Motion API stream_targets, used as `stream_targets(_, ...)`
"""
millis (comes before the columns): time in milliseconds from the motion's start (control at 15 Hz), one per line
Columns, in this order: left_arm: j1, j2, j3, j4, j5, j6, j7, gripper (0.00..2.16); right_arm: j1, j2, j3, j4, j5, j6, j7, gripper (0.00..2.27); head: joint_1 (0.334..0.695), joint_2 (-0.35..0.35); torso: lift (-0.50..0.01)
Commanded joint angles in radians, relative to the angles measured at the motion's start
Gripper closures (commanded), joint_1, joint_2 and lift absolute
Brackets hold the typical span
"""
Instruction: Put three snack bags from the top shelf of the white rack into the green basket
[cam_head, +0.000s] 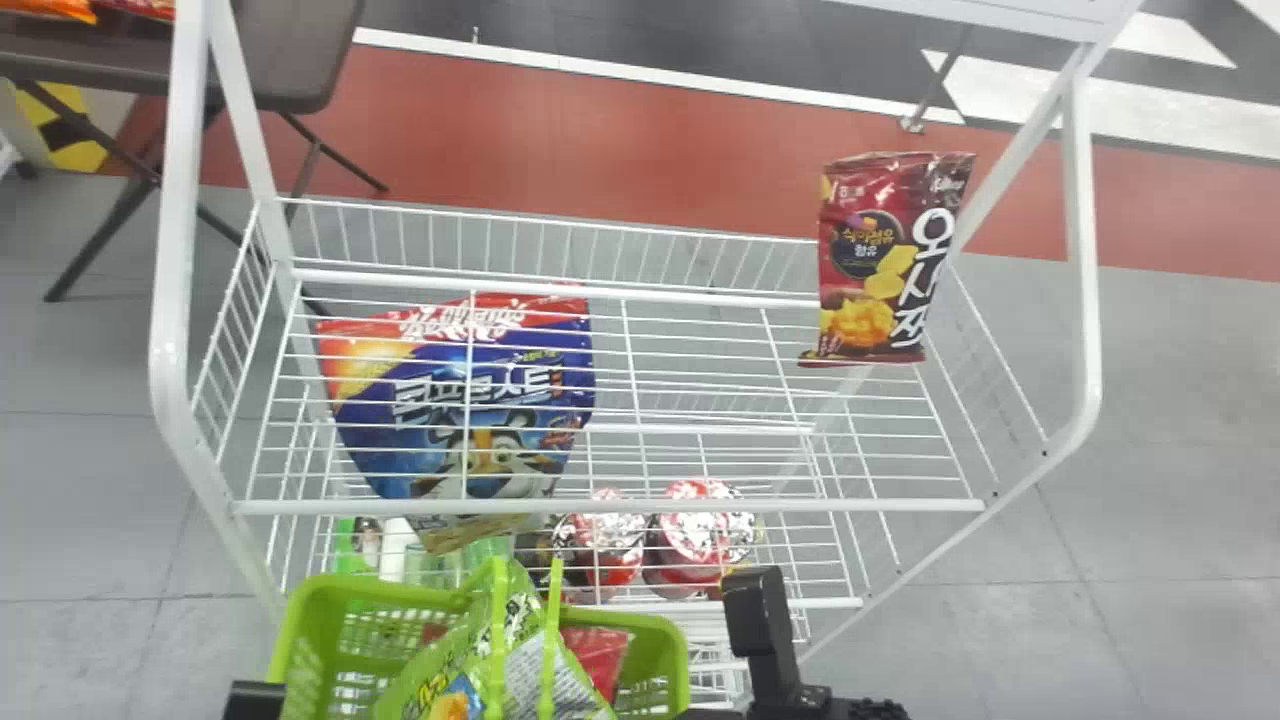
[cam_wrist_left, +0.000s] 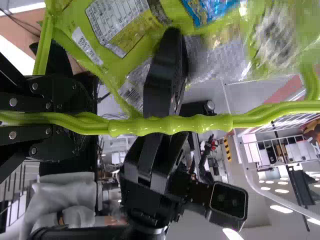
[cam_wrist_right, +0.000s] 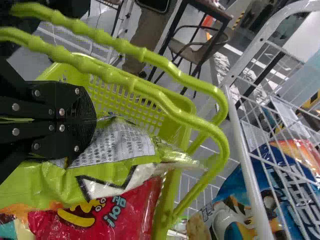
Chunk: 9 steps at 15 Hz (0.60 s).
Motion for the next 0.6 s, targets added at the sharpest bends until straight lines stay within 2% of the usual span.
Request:
stream_targets(0,0.0,0.0,0.001,0.0,0.0,0.0,0.0,2.15,0.008,-0.001,-0.015,-0.003,0.058,-0.009,-0.01,0.0,0.695,-0.244,0.0)
stream_targets(67,0.0,0.0,0.0,0.0,0.0,0.0,0.0,2.15,0.015,0.001,-0.039,-0.004,0.066,-0.024,-0.016,0.0,0.695,-0.244,0.0)
stream_targets(133,-0.002,0.0,-0.003,0.0,0.0,0.0,0.002,2.15,0.021,0.001,-0.064,-0.007,0.061,-0.028,-0.016,0.02,0.695,-0.295,0.0)
stream_targets(267,-0.002,0.0,-0.008,0.0,-0.003,0.0,0.003,2.15,0.036,-0.001,-0.11,-0.035,0.037,-0.031,-0.015,0.05,0.695,-0.35,0.0)
stream_targets(533,-0.002,0.0,-0.013,0.0,-0.006,0.003,0.005,2.15,0.077,0.002,-0.181,-0.123,-0.005,-0.037,-0.007,0.06,0.695,-0.35,0.0)
